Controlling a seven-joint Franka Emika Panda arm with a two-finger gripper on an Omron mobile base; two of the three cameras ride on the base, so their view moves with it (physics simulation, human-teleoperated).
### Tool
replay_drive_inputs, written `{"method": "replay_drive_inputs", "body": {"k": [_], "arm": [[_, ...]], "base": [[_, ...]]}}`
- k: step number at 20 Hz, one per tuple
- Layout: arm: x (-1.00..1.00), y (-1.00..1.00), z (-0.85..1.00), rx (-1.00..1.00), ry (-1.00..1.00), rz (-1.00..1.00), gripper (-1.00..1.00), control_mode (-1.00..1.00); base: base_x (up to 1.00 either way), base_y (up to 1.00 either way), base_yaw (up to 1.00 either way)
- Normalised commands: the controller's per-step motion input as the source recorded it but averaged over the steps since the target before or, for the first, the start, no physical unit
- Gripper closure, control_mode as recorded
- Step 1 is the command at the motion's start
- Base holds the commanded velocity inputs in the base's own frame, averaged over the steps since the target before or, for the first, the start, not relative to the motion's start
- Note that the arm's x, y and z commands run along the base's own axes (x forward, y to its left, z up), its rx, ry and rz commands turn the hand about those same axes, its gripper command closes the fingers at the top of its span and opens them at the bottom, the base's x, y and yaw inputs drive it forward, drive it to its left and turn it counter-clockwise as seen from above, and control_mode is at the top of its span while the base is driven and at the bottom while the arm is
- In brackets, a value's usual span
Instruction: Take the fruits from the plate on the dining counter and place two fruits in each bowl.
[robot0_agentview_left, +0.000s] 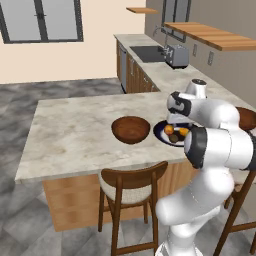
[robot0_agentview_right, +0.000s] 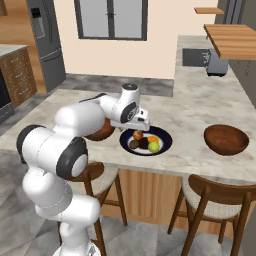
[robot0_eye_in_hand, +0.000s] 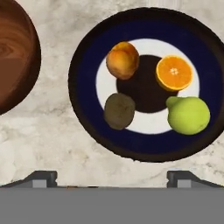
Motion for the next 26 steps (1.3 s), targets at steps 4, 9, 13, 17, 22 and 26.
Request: {"method": "replay_drive_inputs", "body": {"k": [4,9,13,17,22,26], "arm": [[0.34,-0.06,-0.47,0.0,0.02,0.03,-1.0,-1.0],[0.21,0.0,-0.5,0.0,0.07,0.0,-1.0,-1.0],[0.15,0.0,-0.46,0.0,0.09,0.0,-1.0,-1.0],[0.25,0.0,-0.26,0.0,0.03,0.0,-1.0,-1.0],[0.25,0.0,-0.1,0.0,0.03,0.0,-1.0,-1.0],[0.21,0.0,-0.2,0.0,0.05,-0.01,-1.0,-1.0]], "base": [[0.0,0.0,0.0],[0.0,0.0,0.0],[0.0,0.0,0.0],[0.0,0.0,0.0],[0.0,0.0,0.0],[0.0,0.0,0.0]]}}
